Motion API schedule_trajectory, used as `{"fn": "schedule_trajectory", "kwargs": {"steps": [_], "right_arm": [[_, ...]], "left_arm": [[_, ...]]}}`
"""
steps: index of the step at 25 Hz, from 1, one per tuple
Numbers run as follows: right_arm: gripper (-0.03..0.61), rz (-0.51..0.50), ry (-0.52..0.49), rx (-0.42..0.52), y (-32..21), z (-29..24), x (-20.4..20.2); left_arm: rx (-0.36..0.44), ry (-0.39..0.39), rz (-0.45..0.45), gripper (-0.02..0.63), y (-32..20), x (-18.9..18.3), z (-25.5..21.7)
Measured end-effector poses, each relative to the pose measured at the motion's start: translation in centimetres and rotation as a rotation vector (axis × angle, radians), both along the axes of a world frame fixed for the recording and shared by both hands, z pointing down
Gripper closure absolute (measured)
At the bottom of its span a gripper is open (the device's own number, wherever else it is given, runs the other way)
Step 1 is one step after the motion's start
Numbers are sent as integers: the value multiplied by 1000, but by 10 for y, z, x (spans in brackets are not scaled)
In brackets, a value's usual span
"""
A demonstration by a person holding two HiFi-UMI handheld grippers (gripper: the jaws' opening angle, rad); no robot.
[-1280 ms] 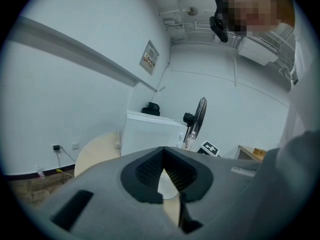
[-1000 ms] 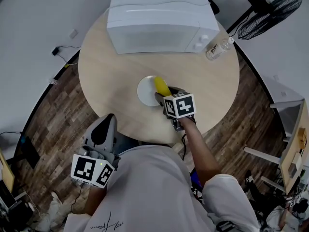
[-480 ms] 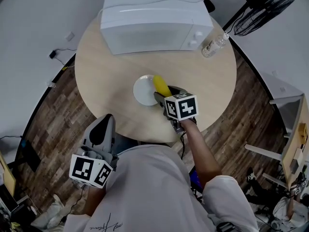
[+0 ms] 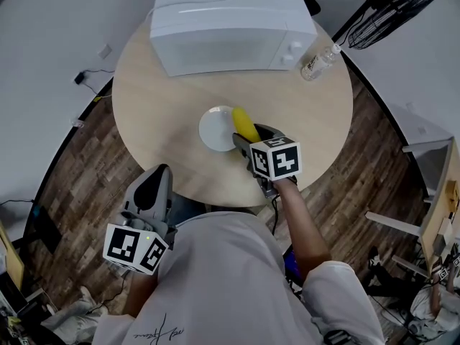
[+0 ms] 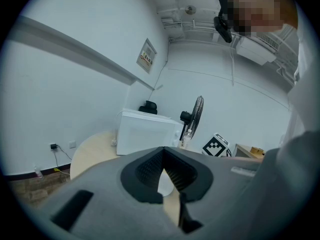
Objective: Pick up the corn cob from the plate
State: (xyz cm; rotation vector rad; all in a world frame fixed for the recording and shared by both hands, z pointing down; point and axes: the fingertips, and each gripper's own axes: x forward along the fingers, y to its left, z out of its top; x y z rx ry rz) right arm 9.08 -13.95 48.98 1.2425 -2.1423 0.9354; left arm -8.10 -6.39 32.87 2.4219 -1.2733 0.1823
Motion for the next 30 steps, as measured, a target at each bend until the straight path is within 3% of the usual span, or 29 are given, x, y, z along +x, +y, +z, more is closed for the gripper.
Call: {"fn": "schedule_trajectory", "kwargs": {"steps": [30], "right_arm": [[311,33,-34,65,12,-32,24]], "left_arm": [[4,0,14,623,-1,19,-1]]}}
